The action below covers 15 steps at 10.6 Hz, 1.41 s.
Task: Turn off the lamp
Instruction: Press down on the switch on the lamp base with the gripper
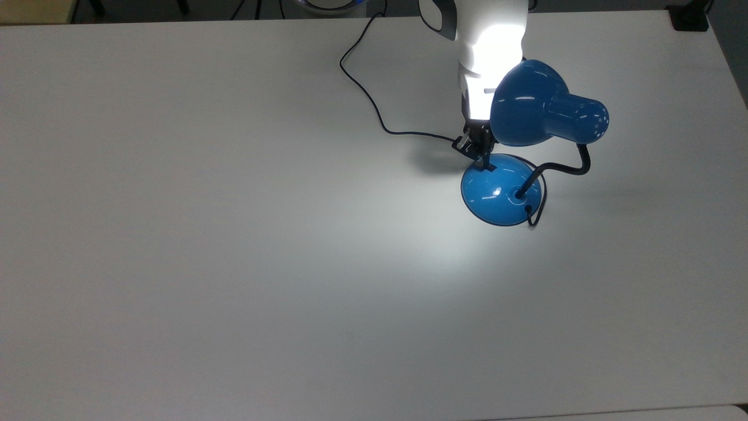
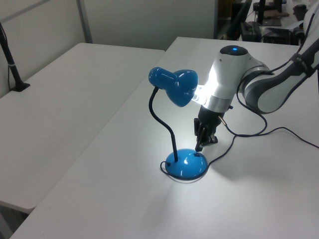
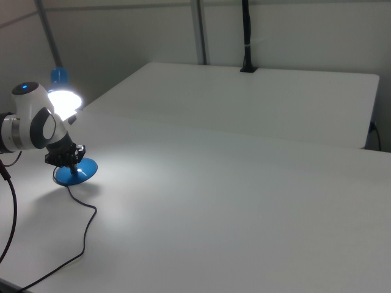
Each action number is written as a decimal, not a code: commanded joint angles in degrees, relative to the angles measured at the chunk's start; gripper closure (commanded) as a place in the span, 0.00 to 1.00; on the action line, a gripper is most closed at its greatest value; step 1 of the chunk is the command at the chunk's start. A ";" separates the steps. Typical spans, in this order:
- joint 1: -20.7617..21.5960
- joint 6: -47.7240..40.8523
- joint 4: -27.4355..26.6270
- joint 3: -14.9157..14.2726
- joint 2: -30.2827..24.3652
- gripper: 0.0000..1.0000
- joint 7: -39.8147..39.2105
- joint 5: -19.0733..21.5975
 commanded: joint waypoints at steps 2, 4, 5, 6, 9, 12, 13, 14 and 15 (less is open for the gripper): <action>-0.29 1.66 -0.56 0.92 -0.16 1.00 -0.52 -0.25; -0.29 1.66 -0.56 0.92 0.45 1.00 -0.34 -0.16; -0.29 1.74 -0.56 1.01 0.81 1.00 -0.25 -0.16; -0.29 1.75 -0.56 1.01 0.99 1.00 -0.25 -0.25; -0.37 1.13 -0.91 1.01 1.16 1.00 -0.17 -0.16; -1.25 -8.41 -1.18 0.92 -1.20 1.00 2.02 0.02; -2.04 -11.49 -1.09 0.92 -2.69 1.00 4.38 0.02; -2.92 -14.75 -0.82 0.83 -3.66 1.00 6.76 -0.07; -4.14 -18.00 -0.73 0.75 -4.89 1.00 7.48 -0.42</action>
